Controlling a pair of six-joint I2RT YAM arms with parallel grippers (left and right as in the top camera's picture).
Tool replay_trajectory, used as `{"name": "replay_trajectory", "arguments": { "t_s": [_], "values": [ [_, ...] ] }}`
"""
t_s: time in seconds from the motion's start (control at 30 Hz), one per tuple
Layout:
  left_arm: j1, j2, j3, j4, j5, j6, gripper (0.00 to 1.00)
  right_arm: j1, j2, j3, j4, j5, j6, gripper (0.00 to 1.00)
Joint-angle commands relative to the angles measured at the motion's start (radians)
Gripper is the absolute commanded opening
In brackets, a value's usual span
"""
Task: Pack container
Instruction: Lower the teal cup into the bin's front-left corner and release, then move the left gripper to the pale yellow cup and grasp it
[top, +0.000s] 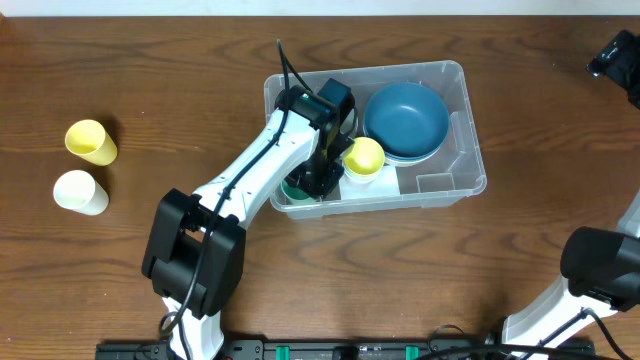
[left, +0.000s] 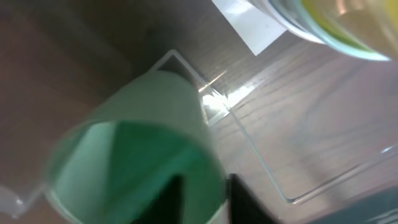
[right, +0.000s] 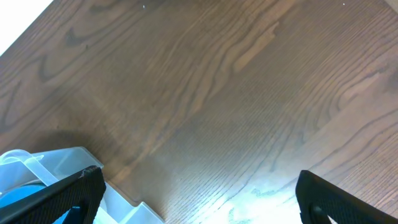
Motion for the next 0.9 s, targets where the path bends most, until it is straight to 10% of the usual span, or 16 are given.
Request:
{"name": "replay_trajectory", "arguments": {
  "t_s": [0.0,0.5,0.87],
  "values": [
    [0.004,0.011,-0.003,0.01,-0.007,-0.014,0.56,-0.004,0.008,-0.002,-0.002,0.003,0.015,0.99],
    [0.062,-0.072,0.374,-0.053,-0.039,-0.053,0.57,-0.004,0.008,-0.002,-0.002,0.003,0.015,0.99],
    [0.503,-0.189,0.415,-0.012,-0.311,-0.234,0.6,-0.004,0.008,-0.002,-0.002,0.003,0.015,0.99]
  ]
}}
